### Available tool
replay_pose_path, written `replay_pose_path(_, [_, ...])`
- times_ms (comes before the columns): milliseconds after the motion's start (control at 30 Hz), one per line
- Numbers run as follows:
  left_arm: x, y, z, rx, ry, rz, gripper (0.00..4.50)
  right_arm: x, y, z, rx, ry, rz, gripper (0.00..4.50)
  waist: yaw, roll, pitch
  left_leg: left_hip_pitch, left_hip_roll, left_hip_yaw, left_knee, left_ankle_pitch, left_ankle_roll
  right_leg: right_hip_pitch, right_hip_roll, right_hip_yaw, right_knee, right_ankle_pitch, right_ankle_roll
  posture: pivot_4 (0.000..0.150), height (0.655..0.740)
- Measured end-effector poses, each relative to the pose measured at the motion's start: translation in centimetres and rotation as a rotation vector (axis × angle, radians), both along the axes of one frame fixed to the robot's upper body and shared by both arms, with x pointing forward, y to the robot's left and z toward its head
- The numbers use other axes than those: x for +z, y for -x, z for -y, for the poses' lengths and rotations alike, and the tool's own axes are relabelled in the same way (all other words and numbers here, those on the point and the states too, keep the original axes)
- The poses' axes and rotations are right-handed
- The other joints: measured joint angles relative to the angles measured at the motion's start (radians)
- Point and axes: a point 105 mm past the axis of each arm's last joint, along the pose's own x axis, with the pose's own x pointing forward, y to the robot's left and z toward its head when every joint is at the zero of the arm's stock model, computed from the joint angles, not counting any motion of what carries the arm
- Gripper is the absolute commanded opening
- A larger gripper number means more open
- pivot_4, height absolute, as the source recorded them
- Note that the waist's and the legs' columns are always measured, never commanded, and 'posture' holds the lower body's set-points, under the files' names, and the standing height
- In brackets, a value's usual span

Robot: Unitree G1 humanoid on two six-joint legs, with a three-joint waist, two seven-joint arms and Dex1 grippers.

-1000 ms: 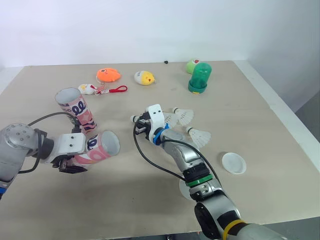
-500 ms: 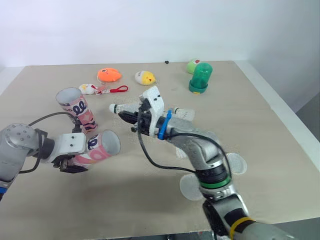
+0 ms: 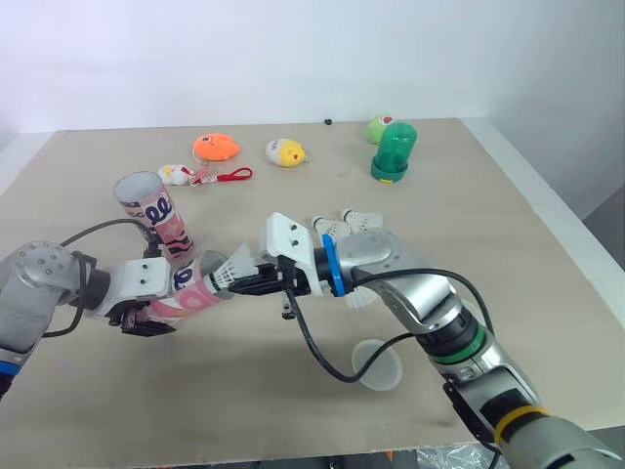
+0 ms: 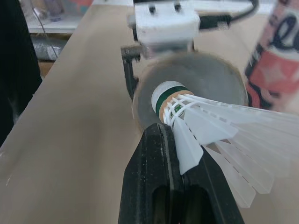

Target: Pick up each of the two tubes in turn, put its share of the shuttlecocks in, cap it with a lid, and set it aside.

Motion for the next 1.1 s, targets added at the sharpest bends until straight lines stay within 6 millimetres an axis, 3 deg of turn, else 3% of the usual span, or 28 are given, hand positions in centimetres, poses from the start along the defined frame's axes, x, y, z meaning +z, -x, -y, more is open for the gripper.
replay_pose_path(133, [0.0, 0.0, 0.1, -0.006, 0.0, 0.003, 3.41, 0.5, 0.0, -0.2, -0.005, -0.033, -0.026, 2.37, 0.004, 0.0, 0.0, -0.001, 0.0, 0.0, 0.0, 0.0, 0.0, 0.0, 0.0, 0.0, 0.0, 0.0, 0.0, 0.15, 0.74])
replay_pose_path(333, [0.1, 0.0, 0.2, -0.007, 0.001, 0.004, 3.41, 1.0, 0.7, 2.4, -0.082, -0.171, -0.098, 4.45, 0.008, 0.0, 0.0, -0.001, 0.0, -0.001, -0.001, 0.0, 0.0, -0.001, 0.0, 0.0, 0.0, -0.001, 0.0, 0.15, 0.74])
replay_pose_path(467, [0.0, 0.1, 0.2, -0.006, 0.002, 0.004, 3.41, 1.6, 1.0, 5.2, -0.212, -0.283, -0.112, 4.45, 0.009, 0.0, 0.0, -0.001, 0.0, -0.001, -0.001, 0.0, 0.0, 0.0, 0.0, 0.0, 0.0, -0.001, 0.0, 0.15, 0.74])
replay_pose_path(567, [0.0, 0.1, 0.2, -0.007, 0.004, 0.003, 3.41, 0.9, 1.4, 8.7, -0.377, -0.34, -0.127, 4.45, 0.01, 0.0, 0.0, -0.001, 0.0, 0.0, -0.002, 0.0, 0.0, 0.0, 0.0, 0.0, -0.001, -0.002, 0.0, 0.15, 0.74])
replay_pose_path(633, [-0.1, 0.1, 0.3, -0.011, 0.005, 0.005, 3.41, -0.4, 2.0, 10.9, -0.472, -0.331, -0.14, 4.45, 0.013, 0.0, -0.001, -0.001, 0.0, 0.0, -0.002, 0.0, 0.0, 0.0, 0.0, 0.0, -0.001, -0.002, 0.001, 0.15, 0.74])
replay_pose_path(733, [-0.2, 0.1, 0.2, -0.013, 0.005, -0.002, 3.41, -4.0, 3.7, 13.6, -0.577, -0.253, -0.245, 4.45, 0.014, 0.0, -0.001, 0.0, -0.001, 0.001, -0.002, 0.0, 0.0, 0.0, -0.001, 0.001, -0.001, -0.003, 0.001, 0.15, 0.74])
replay_pose_path(833, [-0.3, -0.1, 0.3, -0.013, 0.002, -0.004, 3.41, -4.5, 4.4, 14.4, -0.625, -0.261, -0.259, 4.45, 0.012, 0.004, -0.002, 0.002, -0.001, 0.002, -0.002, 0.0, 0.0, 0.001, -0.001, 0.002, -0.001, -0.001, 0.001, 0.15, 0.74])
replay_pose_path(967, [-0.5, -0.2, 0.5, -0.021, 0.011, -0.002, 3.41, -6.8, 5.0, 16.0, -0.73, -0.205, -0.29, 4.45, 0.014, 0.002, -0.002, 0.01, -0.001, 0.002, -0.002, -0.001, -0.001, 0.009, -0.003, 0.002, -0.005, -0.002, 0.001, 0.15, 0.74])
replay_pose_path(1100, [-0.6, -0.3, 0.8, -0.03, 0.019, -0.003, 3.41, -8.3, 4.1, 16.8, -0.82, -0.153, -0.286, 4.45, 0.014, 0.004, -0.003, 0.011, -0.001, 0.002, -0.003, -0.001, -0.001, 0.01, -0.005, 0.001, -0.013, -0.002, 0.001, 0.15, 0.74])
